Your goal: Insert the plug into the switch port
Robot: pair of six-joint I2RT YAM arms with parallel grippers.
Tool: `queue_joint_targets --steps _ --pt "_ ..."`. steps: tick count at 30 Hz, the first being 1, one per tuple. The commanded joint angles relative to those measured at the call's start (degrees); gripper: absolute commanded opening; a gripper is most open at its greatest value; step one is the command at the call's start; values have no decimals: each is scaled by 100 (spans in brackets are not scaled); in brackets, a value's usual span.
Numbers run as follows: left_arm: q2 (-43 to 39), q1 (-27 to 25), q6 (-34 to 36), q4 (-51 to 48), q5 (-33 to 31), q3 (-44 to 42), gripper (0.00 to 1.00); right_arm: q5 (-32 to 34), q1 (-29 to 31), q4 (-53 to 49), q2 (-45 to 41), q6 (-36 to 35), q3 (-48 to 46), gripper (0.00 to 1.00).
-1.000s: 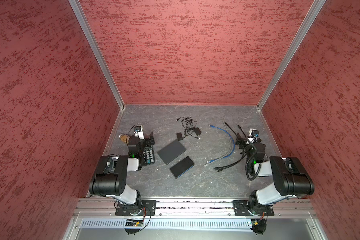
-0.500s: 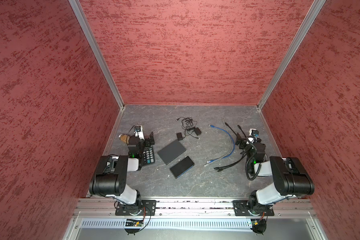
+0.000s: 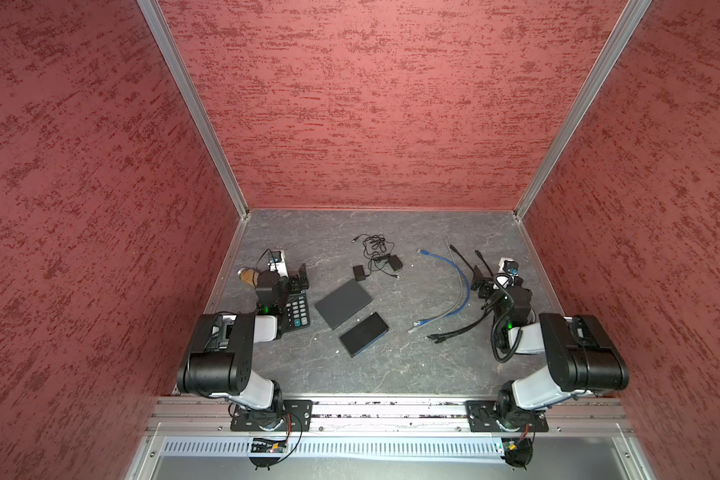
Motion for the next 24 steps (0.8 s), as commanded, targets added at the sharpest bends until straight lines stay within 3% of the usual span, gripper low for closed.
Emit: queue_joint_targets --steps 1,7,13,18,24 --pt "-372 -166 73 -1869 -436 851 100 305 8 379 -402 136 -244 99" --pt "-432 -954 371 -3089 -1272 1595 100 320 9 -1317 -1524 340 83 99" --pt "-360 -1692 -31 -4142 -1377 2191 100 54 12 -3974 -2354 974 1051 98" --pt "-265 -2393 -560 -5053 -1451 2594 99 -366 66 -5552 -2270 1520 1756 98" --pt "-6 -3190 -1072 -6412 -1261 3218 100 -446 399 -6500 -1927 1739 2177 99"
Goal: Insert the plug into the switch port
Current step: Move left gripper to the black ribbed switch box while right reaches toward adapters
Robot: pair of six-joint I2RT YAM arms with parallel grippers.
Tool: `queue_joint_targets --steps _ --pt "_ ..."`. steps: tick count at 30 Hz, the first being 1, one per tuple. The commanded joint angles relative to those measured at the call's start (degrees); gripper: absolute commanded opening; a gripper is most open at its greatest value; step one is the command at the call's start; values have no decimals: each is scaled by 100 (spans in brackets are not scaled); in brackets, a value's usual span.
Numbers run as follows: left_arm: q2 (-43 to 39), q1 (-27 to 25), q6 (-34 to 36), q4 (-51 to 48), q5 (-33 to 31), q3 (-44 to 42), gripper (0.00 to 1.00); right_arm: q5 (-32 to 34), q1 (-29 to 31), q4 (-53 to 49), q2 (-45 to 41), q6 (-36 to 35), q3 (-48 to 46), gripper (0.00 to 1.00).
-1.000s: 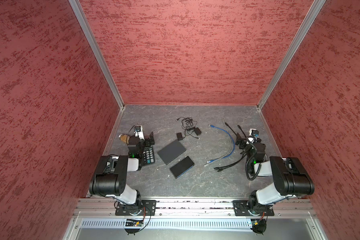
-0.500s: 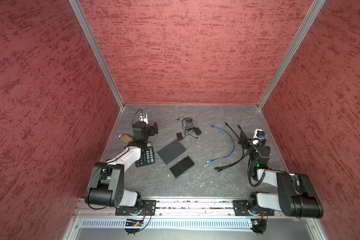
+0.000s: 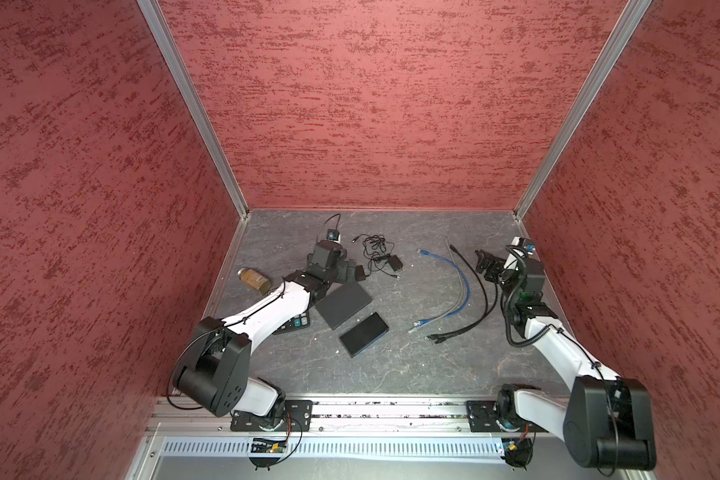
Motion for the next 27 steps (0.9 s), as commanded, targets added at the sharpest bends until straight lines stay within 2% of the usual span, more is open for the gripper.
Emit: queue_joint_targets --steps 1,8,14,18,21,27 --pt "194 -355 -430 -1183 142 316 99 -184 204 -1089 186 352 207 99" --pt "405 -971 -376 -1892 611 584 100 -146 785 -1608 617 373 514 99" --pt "17 -1444 -97 -1838 997 192 100 49 1428 -1725 1067 69 857 99" --pt "-246 -1501 -134 -1507 1532 -159 100 -52 1765 -1131 1250 -206 804 99" --pt "-324 -1514 -219 -1393 1709 -354 100 -198 1960 -828 1342 -362 882 99" --pt "-434 -1527 -313 -1330 1836 -650 100 -431 2212 -1445 1969 -753 1766 99"
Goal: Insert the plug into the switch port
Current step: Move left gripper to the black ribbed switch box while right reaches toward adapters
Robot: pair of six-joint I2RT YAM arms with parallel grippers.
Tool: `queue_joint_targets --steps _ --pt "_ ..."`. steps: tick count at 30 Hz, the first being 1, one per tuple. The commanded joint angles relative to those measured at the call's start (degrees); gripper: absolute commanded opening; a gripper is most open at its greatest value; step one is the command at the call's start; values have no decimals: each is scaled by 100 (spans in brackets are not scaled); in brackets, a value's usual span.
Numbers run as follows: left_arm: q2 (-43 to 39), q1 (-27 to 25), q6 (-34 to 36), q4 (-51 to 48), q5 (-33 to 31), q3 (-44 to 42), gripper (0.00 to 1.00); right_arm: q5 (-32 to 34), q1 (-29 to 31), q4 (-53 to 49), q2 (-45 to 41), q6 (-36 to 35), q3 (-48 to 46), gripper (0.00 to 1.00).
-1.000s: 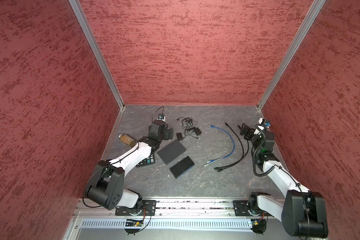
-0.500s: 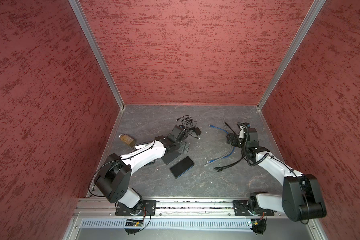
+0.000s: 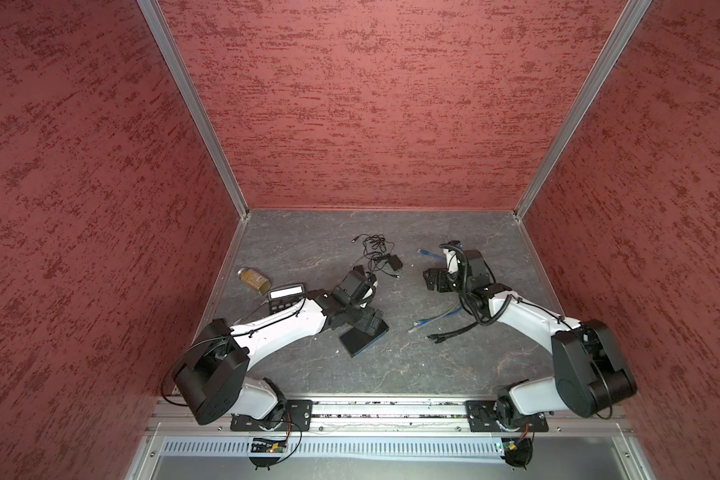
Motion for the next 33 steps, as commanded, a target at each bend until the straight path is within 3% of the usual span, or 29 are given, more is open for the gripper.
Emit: queue_joint_targets --steps 1,16,25,33 --pt "-206 -22 -76 182 219 -148 99 -76 176 -321 367 -359 655 98" --pt "-132 -434 103 -142 5 -229 99 150 968 -1304 1794 -1098 2135 80" --pt "419 -798 191 -505 -370 145 100 114 1017 -1141 1955 -995 2181 77" --pt "1021 -822 172 -841 -913 610 100 36 1013 -1115 2016 -1019 2216 77"
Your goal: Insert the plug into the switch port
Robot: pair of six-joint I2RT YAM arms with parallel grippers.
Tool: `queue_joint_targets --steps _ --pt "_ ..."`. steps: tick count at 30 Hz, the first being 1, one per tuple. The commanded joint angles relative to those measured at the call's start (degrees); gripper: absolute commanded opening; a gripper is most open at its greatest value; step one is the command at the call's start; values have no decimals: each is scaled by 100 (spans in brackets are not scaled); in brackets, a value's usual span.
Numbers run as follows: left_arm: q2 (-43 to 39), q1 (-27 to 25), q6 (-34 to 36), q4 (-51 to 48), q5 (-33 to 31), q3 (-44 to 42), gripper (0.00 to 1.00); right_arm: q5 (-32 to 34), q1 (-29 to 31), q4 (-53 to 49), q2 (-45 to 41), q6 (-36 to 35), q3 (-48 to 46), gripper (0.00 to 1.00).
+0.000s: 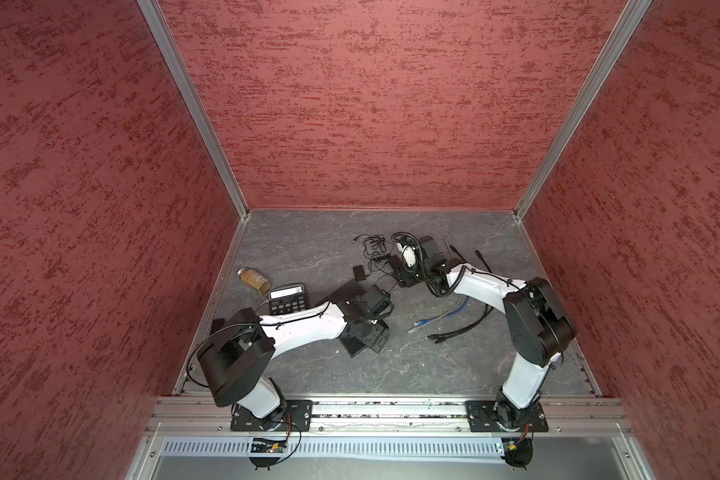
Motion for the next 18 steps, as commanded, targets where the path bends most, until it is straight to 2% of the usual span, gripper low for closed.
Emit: queue_joint_targets --steps 1,18 --pt "183 -9 94 -244 -278 229 100 -23 10 41 90 -31 184 77" --pt "929 -93 260 -695 -141 669 89 46 10 15 292 -151 372 77"
